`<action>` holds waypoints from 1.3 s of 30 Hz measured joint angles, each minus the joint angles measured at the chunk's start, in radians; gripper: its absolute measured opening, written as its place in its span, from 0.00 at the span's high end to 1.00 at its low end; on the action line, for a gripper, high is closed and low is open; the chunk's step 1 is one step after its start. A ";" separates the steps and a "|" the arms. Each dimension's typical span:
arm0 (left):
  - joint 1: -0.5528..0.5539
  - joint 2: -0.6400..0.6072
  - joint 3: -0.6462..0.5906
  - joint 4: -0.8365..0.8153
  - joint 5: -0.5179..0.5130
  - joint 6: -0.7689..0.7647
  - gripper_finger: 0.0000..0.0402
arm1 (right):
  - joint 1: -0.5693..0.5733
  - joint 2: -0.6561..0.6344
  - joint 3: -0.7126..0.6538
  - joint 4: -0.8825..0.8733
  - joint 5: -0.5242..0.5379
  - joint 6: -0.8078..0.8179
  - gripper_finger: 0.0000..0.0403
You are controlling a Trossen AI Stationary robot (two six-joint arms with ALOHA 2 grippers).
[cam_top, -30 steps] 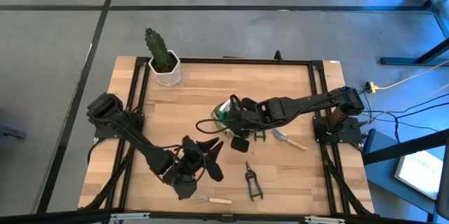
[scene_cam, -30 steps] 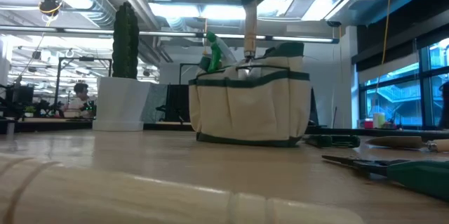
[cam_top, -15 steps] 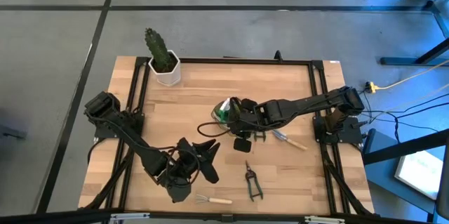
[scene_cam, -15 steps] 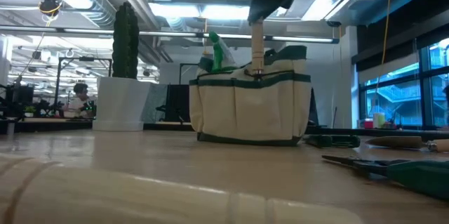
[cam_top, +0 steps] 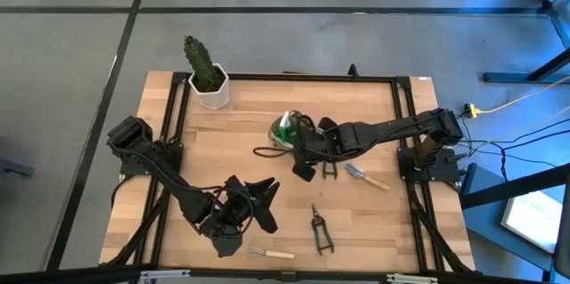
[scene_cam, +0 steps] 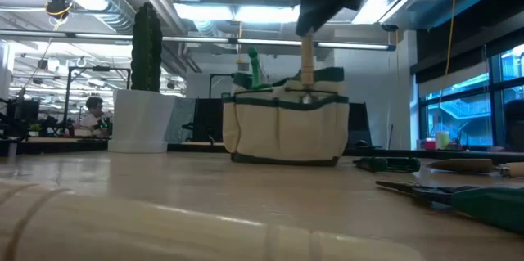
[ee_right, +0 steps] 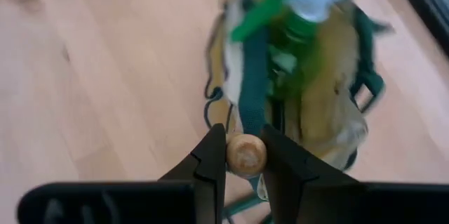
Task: Pick & Place Garden tools in Gardening bag
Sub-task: Put the left trowel into the gardening bag
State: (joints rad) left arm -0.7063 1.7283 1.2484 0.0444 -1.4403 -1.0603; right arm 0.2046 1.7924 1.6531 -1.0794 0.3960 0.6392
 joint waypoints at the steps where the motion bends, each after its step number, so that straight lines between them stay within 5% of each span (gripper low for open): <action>1: 0.000 0.000 0.000 0.000 0.000 0.000 0.73 | -0.001 0.000 0.000 -0.016 0.002 0.023 0.83; 12: 0.004 0.000 0.000 -0.002 0.038 -0.003 0.73 | -0.010 0.000 0.000 -0.071 0.166 0.061 0.83; 18: 0.002 0.000 0.000 0.005 0.039 -0.003 0.73 | -0.029 0.000 0.000 -0.149 0.261 0.216 0.83; 39: -0.001 0.000 0.000 0.005 0.047 0.000 0.73 | -0.027 -0.009 0.044 0.045 -0.165 -0.027 0.83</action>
State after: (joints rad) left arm -0.7073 1.7287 1.2484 0.0494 -1.3930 -1.0603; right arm 0.1776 1.7836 1.6976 -1.0341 0.2315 0.6122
